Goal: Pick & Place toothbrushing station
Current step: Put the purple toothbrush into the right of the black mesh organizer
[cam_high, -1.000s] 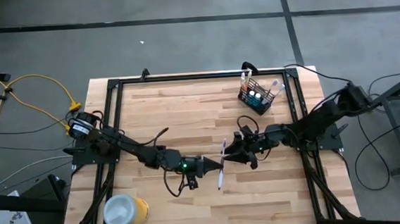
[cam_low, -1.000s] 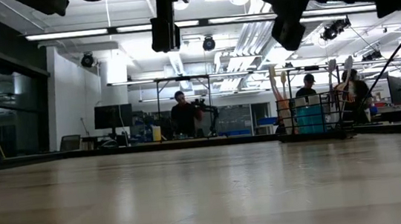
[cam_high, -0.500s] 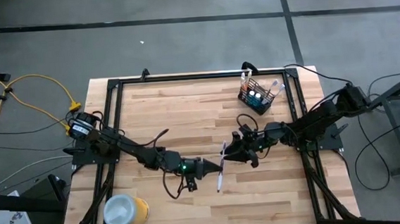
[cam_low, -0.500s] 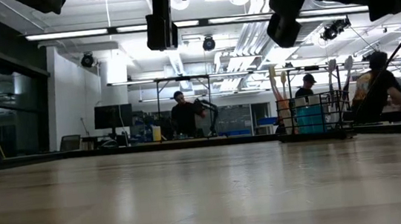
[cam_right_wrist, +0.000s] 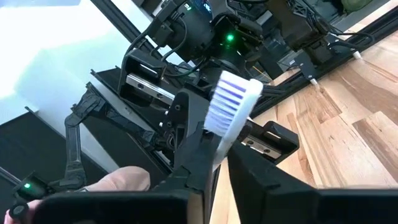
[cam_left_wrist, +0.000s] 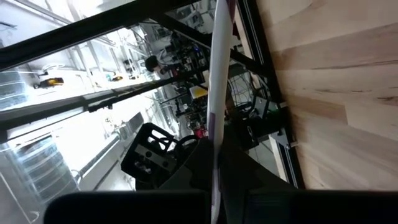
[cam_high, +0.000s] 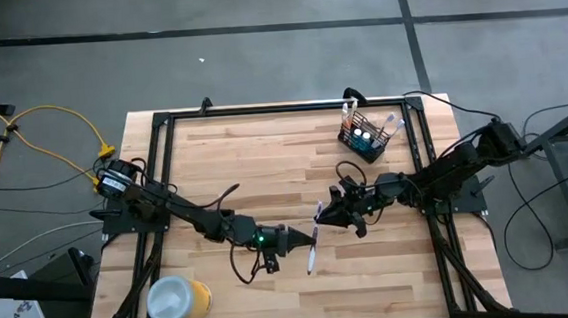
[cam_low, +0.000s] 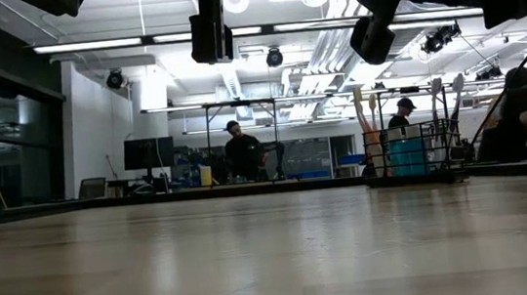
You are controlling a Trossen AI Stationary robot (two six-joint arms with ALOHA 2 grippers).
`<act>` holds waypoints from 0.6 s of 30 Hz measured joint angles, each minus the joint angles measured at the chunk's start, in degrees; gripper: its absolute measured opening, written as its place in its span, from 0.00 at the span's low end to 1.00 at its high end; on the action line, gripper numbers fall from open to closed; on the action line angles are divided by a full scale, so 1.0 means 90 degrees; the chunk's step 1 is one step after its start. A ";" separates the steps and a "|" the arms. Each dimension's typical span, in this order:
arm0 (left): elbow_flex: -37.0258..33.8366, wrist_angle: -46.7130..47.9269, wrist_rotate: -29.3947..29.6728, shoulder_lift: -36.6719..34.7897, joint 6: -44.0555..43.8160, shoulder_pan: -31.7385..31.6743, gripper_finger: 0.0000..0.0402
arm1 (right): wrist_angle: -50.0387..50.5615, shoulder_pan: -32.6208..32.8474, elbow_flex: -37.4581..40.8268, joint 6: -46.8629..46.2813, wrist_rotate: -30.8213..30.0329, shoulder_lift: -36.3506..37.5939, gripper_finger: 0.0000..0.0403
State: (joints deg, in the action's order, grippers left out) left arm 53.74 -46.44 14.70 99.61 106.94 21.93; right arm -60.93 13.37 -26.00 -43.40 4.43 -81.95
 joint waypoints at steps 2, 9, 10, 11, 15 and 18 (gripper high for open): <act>0.0000 0.0012 0.0002 0.0000 0.0020 0.0000 0.00 | -0.0003 0.0000 0.0000 -0.0002 0.0003 0.0000 0.08; 0.0000 0.0034 0.0000 0.0000 0.0204 0.0002 0.01 | -0.0027 0.0002 0.0000 -0.0041 0.0029 0.0000 0.02; 0.0000 0.0034 0.0001 0.0000 0.0270 0.0002 0.01 | -0.0027 0.0002 0.0000 -0.0061 0.0029 0.0001 0.02; 0.0000 0.0032 0.0002 -0.0002 0.0340 0.0002 0.02 | -0.0029 0.0002 0.0000 -0.0118 0.0029 0.0002 0.02; 0.0000 0.0032 0.0003 0.0000 0.0708 0.0000 0.07 | -0.0032 0.0002 0.0000 -0.0368 0.0029 0.0002 0.02; 0.0000 0.0024 0.0005 0.0000 0.0928 0.0000 0.11 | -0.0029 0.0002 -0.0002 -0.0523 0.0029 0.0005 0.01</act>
State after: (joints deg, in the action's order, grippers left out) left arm 53.74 -46.22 14.74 99.61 115.28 21.93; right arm -61.18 13.39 -26.02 -48.11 4.69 -81.91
